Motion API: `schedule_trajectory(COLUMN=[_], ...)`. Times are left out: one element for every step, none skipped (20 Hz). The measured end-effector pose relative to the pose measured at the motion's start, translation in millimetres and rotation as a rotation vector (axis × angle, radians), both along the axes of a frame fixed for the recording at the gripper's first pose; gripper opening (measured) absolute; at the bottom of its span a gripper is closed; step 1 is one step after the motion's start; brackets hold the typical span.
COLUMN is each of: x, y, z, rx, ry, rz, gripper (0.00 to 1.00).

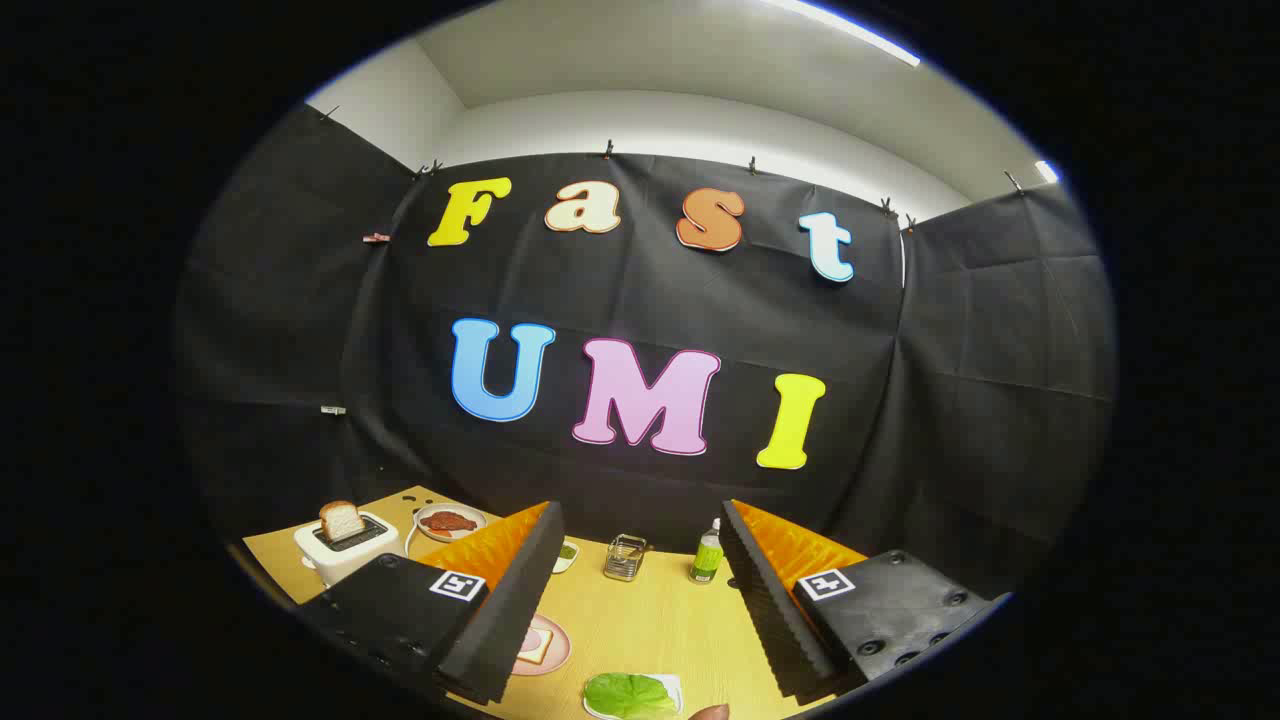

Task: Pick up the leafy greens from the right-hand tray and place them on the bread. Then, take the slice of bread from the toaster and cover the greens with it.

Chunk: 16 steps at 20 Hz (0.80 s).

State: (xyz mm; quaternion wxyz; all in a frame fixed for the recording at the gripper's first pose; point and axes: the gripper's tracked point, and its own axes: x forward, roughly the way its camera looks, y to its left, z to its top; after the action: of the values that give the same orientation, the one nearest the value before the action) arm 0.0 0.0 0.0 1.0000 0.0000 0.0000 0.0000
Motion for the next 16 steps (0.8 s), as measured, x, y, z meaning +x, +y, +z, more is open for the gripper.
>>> schedule_trajectory(x=[0.6,0.8,1.8,2.2,2.6,3.4,3.5,3.7,3.9,4.5,5.3,5.6,6.6,7.0,7.7,8.1], y=[-0.4,-0.6,-0.7,-0.9,-0.2,0.2,0.2,-0.5,-1.2,-1.1,-1.3,-1.5,-1.0,-0.7,-0.6,-0.7], z=[-1.7,-2.8,-3.3,-3.9,-4.7,-4.6,-4.4,-4.5,-4.7,-5.3,-5.6,-5.5,-6.1,-6.3,-7.0,-7.8], rx=[-0.001,0.000,0.000,0.000,-0.001,-0.001,-0.001,-0.002,-0.003,-0.003,-0.003,-0.002,-0.001,-0.001,-0.002,-0.001], ry=[0.003,0.004,0.006,0.009,0.011,0.012,0.011,0.010,0.010,0.010,0.011,0.011,0.012,0.012,0.015,0.016], rz=[-0.001,0.000,0.000,0.001,0.002,0.003,0.003,0.001,0.001,0.001,0.001,0.001,0.002,0.002,0.002,0.004], gripper=[0.97,0.97,0.97,0.97,0.97,0.97,0.97,0.97,0.97,0.97,0.97,0.97,0.97,0.97,0.97,0.97])
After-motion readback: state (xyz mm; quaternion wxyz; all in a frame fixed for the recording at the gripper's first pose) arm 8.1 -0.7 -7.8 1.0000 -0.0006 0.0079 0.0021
